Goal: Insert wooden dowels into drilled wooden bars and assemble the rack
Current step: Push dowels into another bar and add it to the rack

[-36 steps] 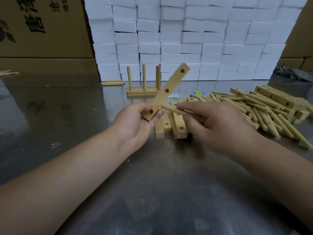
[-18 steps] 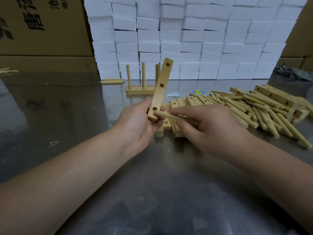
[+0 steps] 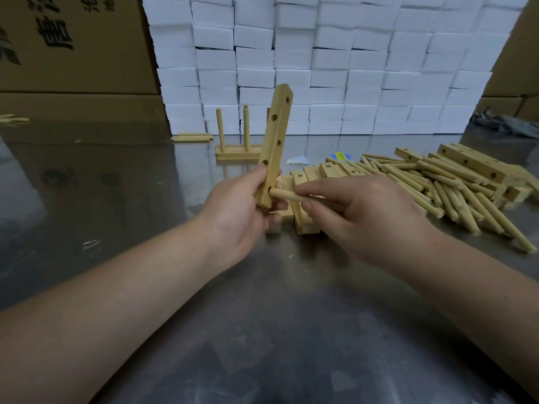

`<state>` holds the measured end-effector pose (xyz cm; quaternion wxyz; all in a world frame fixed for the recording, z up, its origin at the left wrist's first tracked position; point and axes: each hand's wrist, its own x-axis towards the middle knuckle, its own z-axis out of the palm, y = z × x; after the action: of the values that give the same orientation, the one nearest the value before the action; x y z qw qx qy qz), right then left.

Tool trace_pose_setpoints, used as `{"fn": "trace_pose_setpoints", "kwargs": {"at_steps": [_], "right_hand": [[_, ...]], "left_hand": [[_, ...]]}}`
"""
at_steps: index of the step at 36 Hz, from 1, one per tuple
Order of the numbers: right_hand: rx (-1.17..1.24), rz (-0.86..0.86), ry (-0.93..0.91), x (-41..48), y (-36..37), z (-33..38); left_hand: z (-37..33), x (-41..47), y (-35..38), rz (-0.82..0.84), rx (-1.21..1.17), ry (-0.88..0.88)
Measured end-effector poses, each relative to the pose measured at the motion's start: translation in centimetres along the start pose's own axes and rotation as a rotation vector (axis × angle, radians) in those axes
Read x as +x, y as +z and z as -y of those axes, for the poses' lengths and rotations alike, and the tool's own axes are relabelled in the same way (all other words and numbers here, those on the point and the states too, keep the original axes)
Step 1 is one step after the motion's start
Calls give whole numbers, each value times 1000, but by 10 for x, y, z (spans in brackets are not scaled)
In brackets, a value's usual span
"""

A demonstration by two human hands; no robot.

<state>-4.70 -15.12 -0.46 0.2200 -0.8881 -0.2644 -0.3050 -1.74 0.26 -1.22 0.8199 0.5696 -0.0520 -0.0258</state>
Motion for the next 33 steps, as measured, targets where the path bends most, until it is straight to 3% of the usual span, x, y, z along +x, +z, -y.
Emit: {"fn": "trace_pose_setpoints", "kwargs": {"at_steps": [3,6,14,21,25,33], "right_hand": [[1,-4,-16,0,-1,0],[42,-19,-38,1,-3,0],[45,-18,-117,1,-6,3],[-74,171,-39,4,-9,6],[-121,90,-132,1,-9,8],[-118,61,-147,2,-7,6]], "left_hand": [[4,-2,-2,-4,327,158],[2,-5,-4,29,424,222],[1,-8,-7,98,416,210],[1,-8,-6,105,375,182],[3,-6,-8,108,396,194],[8,-5,-10,137,430,222]]}}
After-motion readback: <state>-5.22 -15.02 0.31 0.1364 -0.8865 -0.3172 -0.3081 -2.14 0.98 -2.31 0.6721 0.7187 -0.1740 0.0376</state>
